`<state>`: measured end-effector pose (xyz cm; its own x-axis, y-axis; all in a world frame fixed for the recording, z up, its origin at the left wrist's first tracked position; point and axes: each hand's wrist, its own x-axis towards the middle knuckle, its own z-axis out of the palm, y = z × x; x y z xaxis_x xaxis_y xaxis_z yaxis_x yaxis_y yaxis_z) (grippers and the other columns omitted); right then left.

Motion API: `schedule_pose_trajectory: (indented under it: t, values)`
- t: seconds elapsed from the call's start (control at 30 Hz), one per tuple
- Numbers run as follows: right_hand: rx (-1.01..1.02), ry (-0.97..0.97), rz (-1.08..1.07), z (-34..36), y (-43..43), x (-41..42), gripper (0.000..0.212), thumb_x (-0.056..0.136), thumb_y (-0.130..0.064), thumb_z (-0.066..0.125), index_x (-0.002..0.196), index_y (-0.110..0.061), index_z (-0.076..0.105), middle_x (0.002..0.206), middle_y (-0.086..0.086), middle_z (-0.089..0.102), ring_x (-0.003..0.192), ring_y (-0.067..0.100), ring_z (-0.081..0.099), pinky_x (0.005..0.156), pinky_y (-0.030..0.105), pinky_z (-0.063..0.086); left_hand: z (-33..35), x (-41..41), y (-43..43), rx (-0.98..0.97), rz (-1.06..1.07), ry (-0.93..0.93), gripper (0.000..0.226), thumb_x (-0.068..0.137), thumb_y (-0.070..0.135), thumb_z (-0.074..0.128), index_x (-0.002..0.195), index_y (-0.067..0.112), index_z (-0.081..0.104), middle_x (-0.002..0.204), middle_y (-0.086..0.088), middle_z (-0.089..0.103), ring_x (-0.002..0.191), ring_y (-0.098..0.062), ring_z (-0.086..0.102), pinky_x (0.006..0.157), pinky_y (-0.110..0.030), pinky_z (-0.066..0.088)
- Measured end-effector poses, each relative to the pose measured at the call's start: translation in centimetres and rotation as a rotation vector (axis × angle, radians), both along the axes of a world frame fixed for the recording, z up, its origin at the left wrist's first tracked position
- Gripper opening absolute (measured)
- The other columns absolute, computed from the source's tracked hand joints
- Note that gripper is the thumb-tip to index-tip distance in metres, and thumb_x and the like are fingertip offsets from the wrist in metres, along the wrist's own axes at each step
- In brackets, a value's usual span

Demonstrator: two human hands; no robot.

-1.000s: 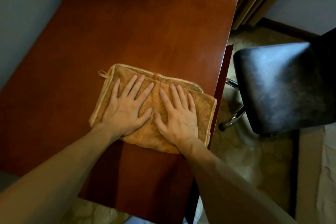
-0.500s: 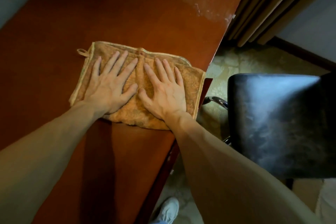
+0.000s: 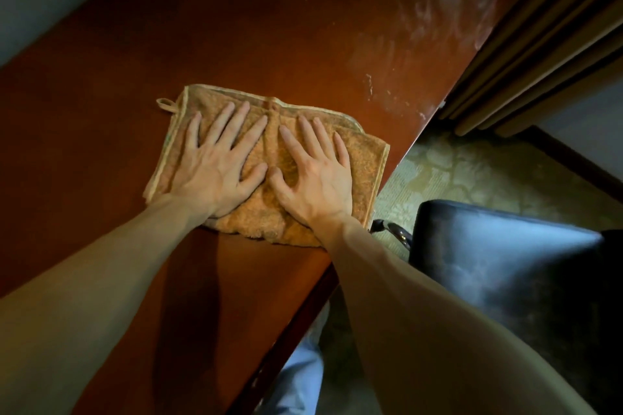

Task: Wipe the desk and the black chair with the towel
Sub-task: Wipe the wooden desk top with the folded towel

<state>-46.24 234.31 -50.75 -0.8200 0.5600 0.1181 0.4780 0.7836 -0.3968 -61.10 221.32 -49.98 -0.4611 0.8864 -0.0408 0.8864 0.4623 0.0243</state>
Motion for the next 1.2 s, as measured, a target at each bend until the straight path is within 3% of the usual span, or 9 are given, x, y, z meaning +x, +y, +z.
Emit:
schedule_pose_trajectory:
  t: [0.2,0.4,0.67,0.83,1.2]
  values:
    - [-0.055,0.007,-0.06,0.6,3.8,-1.2,0.067,0.096,-0.051,0.047,0.157,-0.022,0.042,0.167,0.005,0.031,0.158,0.021,0.015,0.128,0.048,0.01,0.4,-3.5,6.6,-0.029,-0.13,-0.008,0.077,0.097,0.06,0.03,0.166,0.03,0.015,0.175,-0.004,0.006,0.161,-0.022,0.002,0.126,-0.062,0.006]
    - [-0.11,-0.002,-0.088,1.0,4.1,-0.9,0.067,0.098,-0.046,0.05,0.158,-0.021,0.039,0.169,0.006,0.026,0.159,0.022,0.009,0.128,0.05,0.012,0.8,-3.5,7.6,-0.042,-0.16,0.018,0.081,0.094,0.06,0.035,0.166,0.027,0.017,0.175,-0.007,0.007,0.161,-0.026,0.007,0.124,-0.065,0.009]
    - [-0.1,-0.036,-0.052,1.2,8.8,0.0,0.069,0.095,-0.047,0.054,0.158,-0.024,0.04,0.169,0.004,0.025,0.159,0.02,0.01,0.128,0.05,0.014,0.8,-2.0,10.2,-0.023,-0.092,-0.002,0.081,0.096,0.062,0.036,0.166,0.026,0.021,0.174,-0.008,0.01,0.161,-0.027,0.008,0.124,-0.067,0.01]
    - [-0.067,-0.087,-0.045,1.4,13.3,0.2,0.076,0.095,-0.048,0.052,0.162,-0.021,0.029,0.171,0.004,0.018,0.16,0.019,0.006,0.129,0.048,0.011,1.1,-1.4,14.1,-0.038,-0.067,-0.013,0.081,0.097,0.063,0.036,0.166,0.027,0.017,0.174,-0.008,0.008,0.161,-0.027,0.006,0.123,-0.067,0.011]
    - [-0.102,-0.086,0.08,1.5,21.2,-0.9,0.076,0.094,-0.048,0.058,0.161,-0.021,0.034,0.17,0.005,0.022,0.159,0.021,0.008,0.129,0.046,0.006,1.6,-0.4,20.1,-0.089,0.081,0.004,0.082,0.094,0.063,0.04,0.165,0.027,0.023,0.174,-0.009,0.011,0.161,-0.028,0.012,0.124,-0.066,0.014]
